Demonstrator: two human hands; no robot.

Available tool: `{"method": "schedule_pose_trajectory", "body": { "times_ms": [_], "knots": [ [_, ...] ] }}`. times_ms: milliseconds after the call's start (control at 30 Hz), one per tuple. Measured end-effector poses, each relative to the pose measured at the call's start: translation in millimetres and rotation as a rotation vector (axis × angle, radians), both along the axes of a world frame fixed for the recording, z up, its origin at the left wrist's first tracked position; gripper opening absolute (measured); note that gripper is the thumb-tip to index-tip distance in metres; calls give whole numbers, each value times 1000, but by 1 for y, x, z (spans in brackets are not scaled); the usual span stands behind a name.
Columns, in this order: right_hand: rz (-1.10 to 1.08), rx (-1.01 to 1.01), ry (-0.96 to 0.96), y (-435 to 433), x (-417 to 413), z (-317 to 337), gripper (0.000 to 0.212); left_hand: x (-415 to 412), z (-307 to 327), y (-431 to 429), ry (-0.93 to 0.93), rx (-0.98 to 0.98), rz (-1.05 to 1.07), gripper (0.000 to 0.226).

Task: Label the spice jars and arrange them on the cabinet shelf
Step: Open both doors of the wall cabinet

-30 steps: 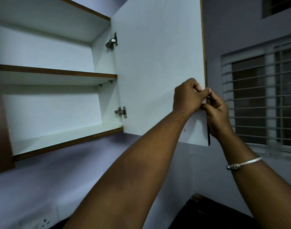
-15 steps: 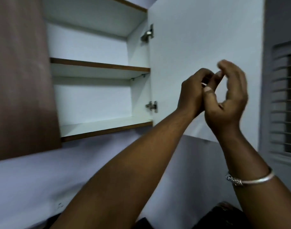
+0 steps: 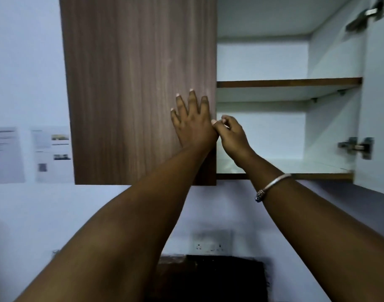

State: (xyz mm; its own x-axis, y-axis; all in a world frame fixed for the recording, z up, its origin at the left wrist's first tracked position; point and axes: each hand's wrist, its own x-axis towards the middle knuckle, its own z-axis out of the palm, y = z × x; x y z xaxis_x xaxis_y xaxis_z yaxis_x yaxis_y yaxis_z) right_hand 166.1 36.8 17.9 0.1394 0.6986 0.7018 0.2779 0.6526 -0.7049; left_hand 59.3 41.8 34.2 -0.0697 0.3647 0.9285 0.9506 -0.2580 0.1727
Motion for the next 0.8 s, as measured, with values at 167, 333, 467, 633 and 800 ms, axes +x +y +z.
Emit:
{"method": "schedule_pose_trajectory", "body": {
  "times_ms": [167,333,467,633,800],
  "knots": [
    [78,-195,4,30,-16,2,64,-14,-10,22,26,-183,-4,98],
    [115,-186,133,35,-17,-4,28,-3,-17,25,1,-226,-17,104],
    [59,-109,155,16,-21,-9,21,-5,-23,9,-19,-164,-39,102],
    [106,162,172,-47,-40,-22,36,-31,-31,-45,-47,7,-166,97],
    [239,412,153,-119,-85,-22,32,-87,-35,-124,-77,62,-361,100]
  ]
}}
